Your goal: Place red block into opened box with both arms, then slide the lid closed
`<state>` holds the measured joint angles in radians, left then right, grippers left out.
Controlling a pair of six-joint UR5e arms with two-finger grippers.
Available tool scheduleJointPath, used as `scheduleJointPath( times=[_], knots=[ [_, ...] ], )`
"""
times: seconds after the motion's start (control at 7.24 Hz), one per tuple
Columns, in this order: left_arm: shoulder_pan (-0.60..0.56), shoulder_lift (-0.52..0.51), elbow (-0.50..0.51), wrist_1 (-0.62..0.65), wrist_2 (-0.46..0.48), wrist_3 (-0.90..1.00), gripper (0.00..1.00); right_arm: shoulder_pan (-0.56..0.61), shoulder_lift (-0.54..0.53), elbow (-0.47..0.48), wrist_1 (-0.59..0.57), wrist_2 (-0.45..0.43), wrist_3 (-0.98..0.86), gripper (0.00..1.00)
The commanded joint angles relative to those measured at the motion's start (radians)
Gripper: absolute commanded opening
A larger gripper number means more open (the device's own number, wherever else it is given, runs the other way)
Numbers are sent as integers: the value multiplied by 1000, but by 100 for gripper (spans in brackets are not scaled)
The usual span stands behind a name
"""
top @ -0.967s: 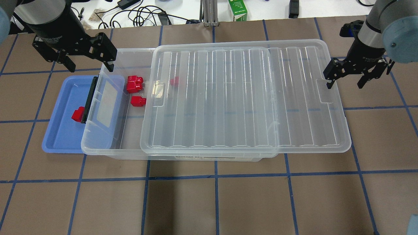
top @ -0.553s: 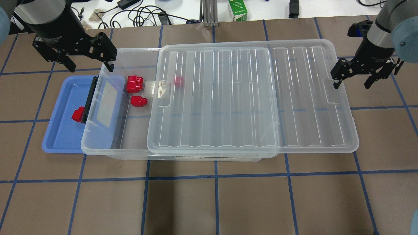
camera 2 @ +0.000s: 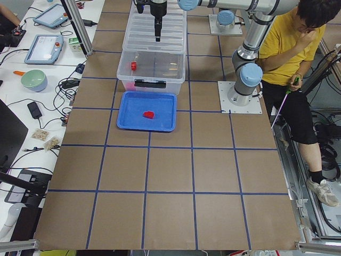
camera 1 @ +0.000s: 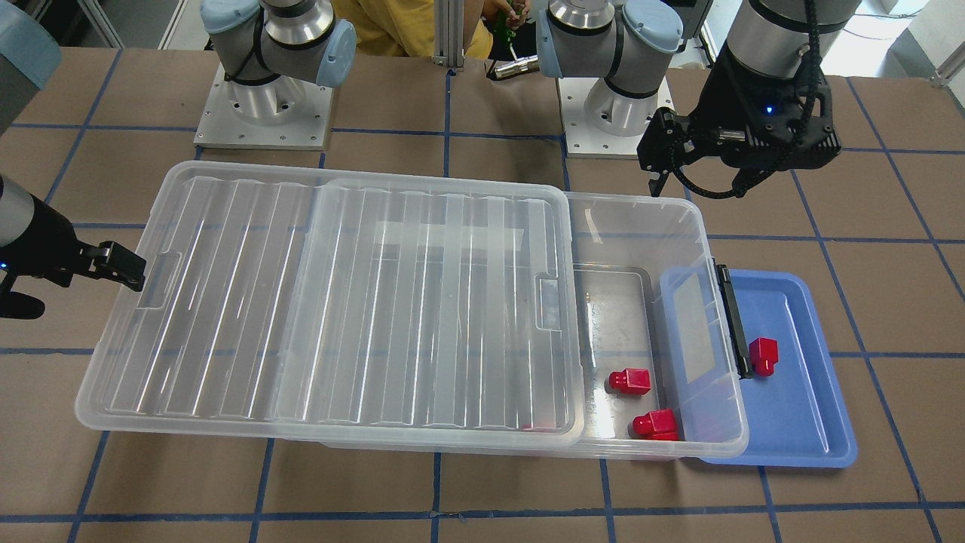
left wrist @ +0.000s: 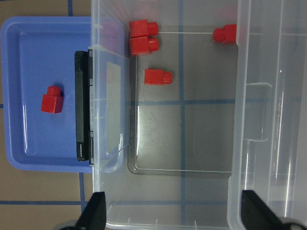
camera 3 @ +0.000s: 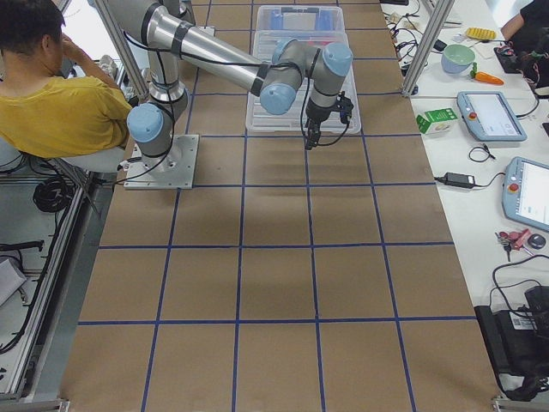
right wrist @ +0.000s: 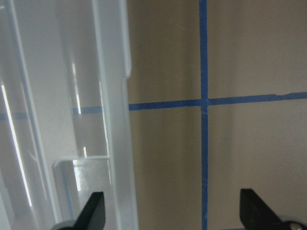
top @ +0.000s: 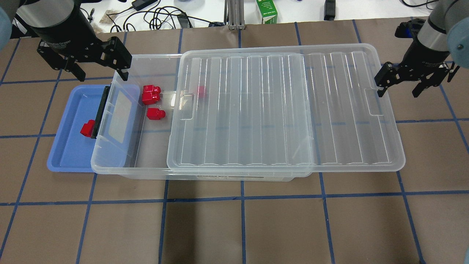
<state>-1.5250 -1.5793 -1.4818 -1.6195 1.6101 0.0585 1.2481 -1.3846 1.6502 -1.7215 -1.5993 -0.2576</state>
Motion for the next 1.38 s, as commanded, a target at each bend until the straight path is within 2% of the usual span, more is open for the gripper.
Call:
scheduleJointPath(
  times=[0.0, 0.14, 0.28, 0.41, 0.69, 0.97, 1.11, 1.24],
  knots=[
    [5, -1, 0, 1, 5, 15, 100, 4, -65, -3, 28, 25, 8, 100],
    [21, 7, 0, -14, 7, 18, 100, 7, -118, -3, 67, 27, 8, 100],
    [90, 5, -2, -19, 5, 58, 100, 14, -186, -1, 116, 25, 8, 100],
    [192, -8, -11, -25, -2, 190, 100, 34, -253, -7, 166, 22, 9, 100],
    [395, -31, -113, 12, -13, 507, 100, 54, -275, -10, 183, 15, 9, 100],
    [511, -101, -280, 297, -24, 715, 100, 62, -294, -9, 264, 10, 11, 100],
    [525, -150, -335, 420, -24, 753, 100, 62, -295, -4, 258, 10, 9, 100],
    [526, -200, -354, 469, -24, 800, 100, 62, -291, -1, 250, 13, 12, 100]
  ],
)
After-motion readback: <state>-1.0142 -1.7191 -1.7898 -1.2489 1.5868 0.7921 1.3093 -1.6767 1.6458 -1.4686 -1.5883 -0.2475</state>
